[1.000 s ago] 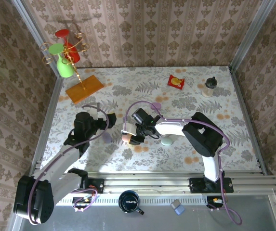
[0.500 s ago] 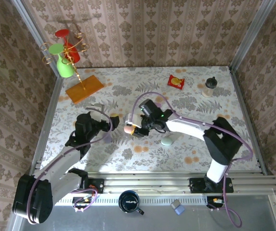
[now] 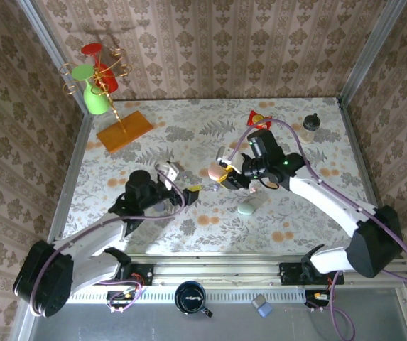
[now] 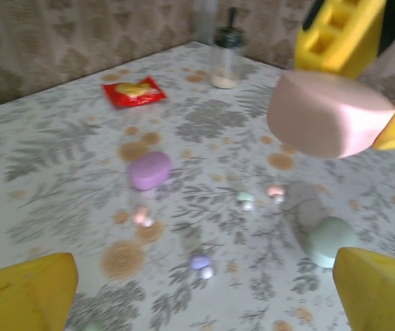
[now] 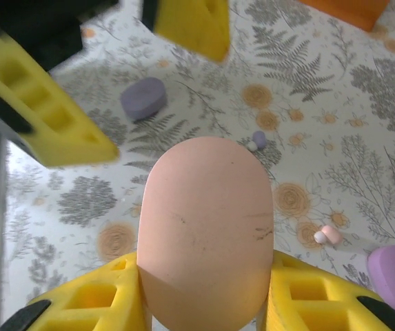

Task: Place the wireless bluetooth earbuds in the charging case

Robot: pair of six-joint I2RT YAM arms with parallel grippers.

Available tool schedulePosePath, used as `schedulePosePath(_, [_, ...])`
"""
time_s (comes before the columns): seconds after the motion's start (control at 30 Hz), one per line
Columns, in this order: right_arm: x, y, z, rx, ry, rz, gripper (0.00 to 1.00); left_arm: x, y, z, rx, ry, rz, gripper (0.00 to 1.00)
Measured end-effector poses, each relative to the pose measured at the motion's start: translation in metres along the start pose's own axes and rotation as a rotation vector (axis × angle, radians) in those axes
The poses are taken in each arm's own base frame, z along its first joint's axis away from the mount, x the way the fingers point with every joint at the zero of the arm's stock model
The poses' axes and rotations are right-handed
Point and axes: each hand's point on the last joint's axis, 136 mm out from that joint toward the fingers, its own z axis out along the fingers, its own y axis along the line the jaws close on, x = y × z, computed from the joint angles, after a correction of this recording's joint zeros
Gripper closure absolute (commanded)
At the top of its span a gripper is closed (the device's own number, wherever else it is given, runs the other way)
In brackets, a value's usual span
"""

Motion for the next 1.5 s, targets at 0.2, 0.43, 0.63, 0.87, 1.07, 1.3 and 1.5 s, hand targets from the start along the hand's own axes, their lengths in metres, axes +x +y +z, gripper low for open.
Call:
schedulePosePath(0.2, [-0.018, 0.024, -0.028, -0.066, -0.05, -0.019, 0.75, -0.015, -0.043, 0.017, 0.199, -0.03, 0.026, 0.1])
schedulePosePath(0.43, [-0.039, 0.046, -0.055, -0.129, -0.121, -0.061, 0.75, -0.036, -0.078, 0.013, 0.379, -0.08, 0.051, 0.13])
schedulePosePath(0.63, [-0.051, 0.057, -0.067, -0.185, -0.14, -0.054, 0.76, -0.041, -0.093, 0.008, 0.456, -0.103, 0.069, 0.13])
schedulePosePath(0.87, [-0.046, 0.062, -0.063, -0.247, -0.11, -0.027, 0.77, -0.042, -0.099, 0.005, 0.496, -0.109, 0.076, 0.13])
schedulePosePath(1.07, [-0.036, 0.065, -0.054, -0.287, -0.07, -0.001, 0.77, -0.041, -0.106, 0.001, 0.547, -0.109, 0.079, 0.15])
schedulePosePath(1.3, [-0.035, 0.064, -0.051, -0.297, -0.06, 0.0, 0.78, -0.047, -0.11, -0.002, 0.572, -0.123, 0.084, 0.18])
schedulePosePath(1.5, [-0.033, 0.064, -0.046, -0.309, -0.05, -0.001, 0.79, -0.052, -0.11, -0.002, 0.573, -0.133, 0.086, 0.21])
